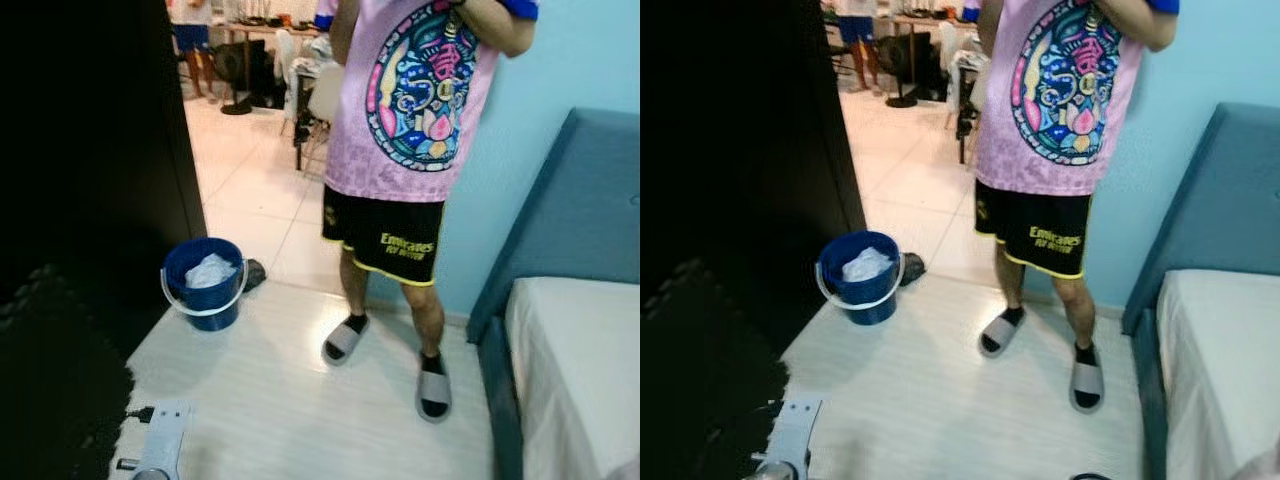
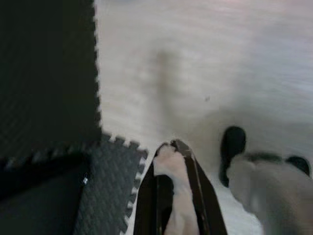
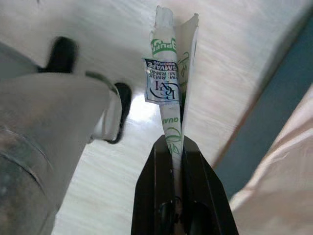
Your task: Clean up the room
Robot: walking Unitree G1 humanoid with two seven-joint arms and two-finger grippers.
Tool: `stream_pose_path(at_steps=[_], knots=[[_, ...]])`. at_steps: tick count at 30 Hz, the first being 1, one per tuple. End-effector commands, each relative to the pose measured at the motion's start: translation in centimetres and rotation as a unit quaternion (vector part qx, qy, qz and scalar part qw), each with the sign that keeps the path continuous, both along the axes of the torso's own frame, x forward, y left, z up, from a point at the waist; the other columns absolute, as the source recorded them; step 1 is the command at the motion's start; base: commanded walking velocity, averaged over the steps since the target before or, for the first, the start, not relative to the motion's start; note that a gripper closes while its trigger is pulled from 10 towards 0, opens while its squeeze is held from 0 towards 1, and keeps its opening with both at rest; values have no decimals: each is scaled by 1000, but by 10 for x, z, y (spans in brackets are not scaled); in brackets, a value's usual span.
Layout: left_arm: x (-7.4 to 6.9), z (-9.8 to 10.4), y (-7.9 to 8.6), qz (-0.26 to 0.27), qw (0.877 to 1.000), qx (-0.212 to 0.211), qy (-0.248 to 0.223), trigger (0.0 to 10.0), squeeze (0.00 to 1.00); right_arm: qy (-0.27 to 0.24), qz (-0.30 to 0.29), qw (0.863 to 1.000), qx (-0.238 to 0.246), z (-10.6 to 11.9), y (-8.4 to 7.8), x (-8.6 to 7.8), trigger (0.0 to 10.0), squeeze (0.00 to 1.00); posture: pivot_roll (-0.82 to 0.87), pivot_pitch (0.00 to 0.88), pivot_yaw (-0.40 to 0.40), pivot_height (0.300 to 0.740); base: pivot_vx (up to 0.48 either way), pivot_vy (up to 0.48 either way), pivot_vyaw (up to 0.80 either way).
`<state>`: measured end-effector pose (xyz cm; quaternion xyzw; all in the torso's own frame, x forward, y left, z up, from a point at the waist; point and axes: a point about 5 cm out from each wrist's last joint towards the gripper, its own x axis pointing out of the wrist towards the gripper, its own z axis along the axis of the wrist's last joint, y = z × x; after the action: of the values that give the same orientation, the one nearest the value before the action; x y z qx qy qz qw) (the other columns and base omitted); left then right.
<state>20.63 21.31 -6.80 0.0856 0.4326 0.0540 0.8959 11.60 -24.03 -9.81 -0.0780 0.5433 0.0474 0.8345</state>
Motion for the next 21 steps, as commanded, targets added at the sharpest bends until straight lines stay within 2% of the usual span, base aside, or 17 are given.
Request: stream_pose_path(at_steps=[1,2,3,4,5,9,13,21], knots=[[4,2,0,-1,1000,-1,-4,10000,0,-28,19,999,6,5,8,21,10000,0,76,0,-38,721,424,0,769],[4,2,0,-1,1000,-1,-4,10000,0,-28,19,999,6,5,8,21,10000,0,76,0,-38,721,424,0,769],[4,2,0,-4,1000,0,-4,10000,0,-41,33,999,4,9,13,35,10000,0,88,0,-40,721,431,0,0],[3,2,0,-5,1000,1,-4,10000,0,-46,40,998,2,11,16,42,10000,0,88,0,-40,721,431,0,0],[3,2,0,-5,1000,1,-4,10000,0,-46,40,998,2,11,16,42,10000,0,88,0,-40,721,431,0,0],[-5,-3,1,0,1000,-2,4,10000,0,-62,45,997,4,15,26,59,10000,0,101,0,-49,721,438,0,0],[-11,-6,0,1,1000,-4,12,10000,0,-63,50,997,6,16,29,60,10000,0,106,1,-53,721,443,0,0],[-17,-9,2,1,1000,-4,21,10000,0,-47,61,997,15,11,34,51,10000,0,113,14,-51,721,446,0,0]])
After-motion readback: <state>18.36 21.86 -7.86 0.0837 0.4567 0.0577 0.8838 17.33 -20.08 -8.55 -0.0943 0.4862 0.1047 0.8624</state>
